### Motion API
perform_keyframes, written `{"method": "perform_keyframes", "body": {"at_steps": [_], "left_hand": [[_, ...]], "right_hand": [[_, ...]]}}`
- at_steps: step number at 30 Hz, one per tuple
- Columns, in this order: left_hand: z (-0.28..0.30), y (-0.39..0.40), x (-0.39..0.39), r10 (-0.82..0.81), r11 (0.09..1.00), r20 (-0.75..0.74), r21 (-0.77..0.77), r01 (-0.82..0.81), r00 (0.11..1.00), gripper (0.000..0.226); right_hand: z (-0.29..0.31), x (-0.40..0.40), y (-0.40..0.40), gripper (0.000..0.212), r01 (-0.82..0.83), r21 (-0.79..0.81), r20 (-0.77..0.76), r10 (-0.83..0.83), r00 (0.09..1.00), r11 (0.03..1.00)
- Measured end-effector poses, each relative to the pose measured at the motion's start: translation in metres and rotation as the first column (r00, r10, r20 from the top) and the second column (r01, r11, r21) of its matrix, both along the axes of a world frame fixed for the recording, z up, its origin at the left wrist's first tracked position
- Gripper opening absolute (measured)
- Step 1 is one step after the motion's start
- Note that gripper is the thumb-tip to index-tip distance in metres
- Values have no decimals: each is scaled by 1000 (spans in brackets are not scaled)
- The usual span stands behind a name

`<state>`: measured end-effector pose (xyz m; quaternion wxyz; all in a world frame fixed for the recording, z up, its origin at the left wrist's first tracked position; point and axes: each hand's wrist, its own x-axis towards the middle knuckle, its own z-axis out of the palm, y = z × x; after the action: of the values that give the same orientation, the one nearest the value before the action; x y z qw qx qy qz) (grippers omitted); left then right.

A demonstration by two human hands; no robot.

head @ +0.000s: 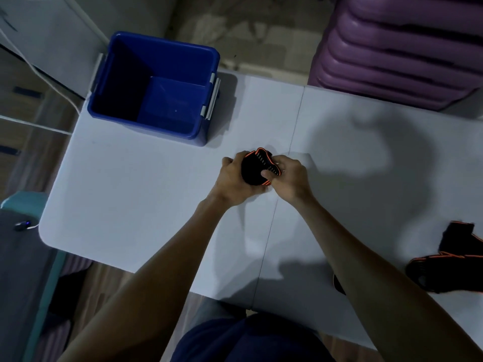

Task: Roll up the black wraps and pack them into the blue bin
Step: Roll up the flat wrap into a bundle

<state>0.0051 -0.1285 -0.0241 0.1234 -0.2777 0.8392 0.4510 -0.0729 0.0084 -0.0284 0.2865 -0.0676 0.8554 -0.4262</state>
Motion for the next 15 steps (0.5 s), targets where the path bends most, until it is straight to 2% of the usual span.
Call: {"method": "perform_keyframes", "body": {"at_steps": [3,5,9,15], "left_hand": [[8,-22,21,103,995,10,-8,-102,995,55],[11,-40,39,202,979,14,-5,-202,979,43],[10,-71,76,372,928,23,2,-372,928,40],[13,-128,126,477,879,19,-26,-477,879,35]], "right_hand": [[8,8,-19,39,-70,-33,21,71,997,997],[11,18,-39,38,-134,-53,15,135,991,990],[12,41,-86,35,-243,-60,-30,242,970,968],[7,79,-159,51,-372,-70,-40,370,928,926]]}}
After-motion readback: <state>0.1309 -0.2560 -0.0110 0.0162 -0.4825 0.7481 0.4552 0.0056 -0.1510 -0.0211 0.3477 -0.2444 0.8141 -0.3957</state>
